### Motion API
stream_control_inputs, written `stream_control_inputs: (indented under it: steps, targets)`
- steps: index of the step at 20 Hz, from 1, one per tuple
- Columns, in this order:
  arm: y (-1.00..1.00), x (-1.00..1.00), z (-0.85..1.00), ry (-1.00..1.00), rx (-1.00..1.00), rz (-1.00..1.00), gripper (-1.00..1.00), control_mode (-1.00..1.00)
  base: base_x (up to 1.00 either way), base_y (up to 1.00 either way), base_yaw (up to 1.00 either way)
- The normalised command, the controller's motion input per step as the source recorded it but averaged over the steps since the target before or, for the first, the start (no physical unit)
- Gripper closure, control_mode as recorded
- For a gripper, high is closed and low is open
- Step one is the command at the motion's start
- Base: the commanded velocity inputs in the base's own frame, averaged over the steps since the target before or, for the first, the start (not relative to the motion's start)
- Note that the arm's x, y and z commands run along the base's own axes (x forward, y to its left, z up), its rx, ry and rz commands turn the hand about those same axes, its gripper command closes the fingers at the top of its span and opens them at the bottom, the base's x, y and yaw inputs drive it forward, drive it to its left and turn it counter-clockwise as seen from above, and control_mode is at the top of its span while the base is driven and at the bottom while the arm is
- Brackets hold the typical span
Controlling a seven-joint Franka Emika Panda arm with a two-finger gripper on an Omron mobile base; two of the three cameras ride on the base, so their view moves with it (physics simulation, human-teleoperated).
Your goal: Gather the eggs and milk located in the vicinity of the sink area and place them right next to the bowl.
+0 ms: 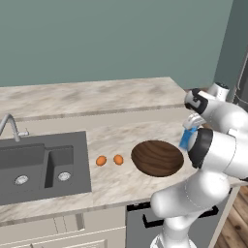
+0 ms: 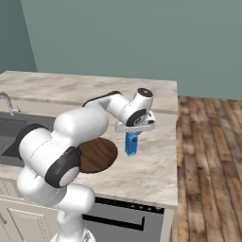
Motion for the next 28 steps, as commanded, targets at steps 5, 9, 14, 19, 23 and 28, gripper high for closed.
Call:
stream_control_inputs:
  steps: [5,9,14,19,23,28]
  targets:
    - [0.16,0.0,0.0,0.0,0.0,0.0,1.0,-1.0,0.0,0.0,0.0]
    - [0.18,0.0,0.0,0.0,0.0,0.0,1.0,-1.0,0.0,0.0,0.0]
    - [0.09,0.0,0.0,0.0,0.0,0.0,1.0,-1.0,0.0,0.0,0.0]
    - [0.1,0.01,-0.16,0.0,0.0,0.0,1.0,-1.0,0.0,0.0,0.0]
    - [0.06,0.01,-0.37,0.01,0.0,0.0,1.0,-1.0,0.0,0.0,0.0]
    - [0.0,0.03,-0.2,0.04,0.0,0.0,1.0,-1.0,0.0,0.0,0.0]
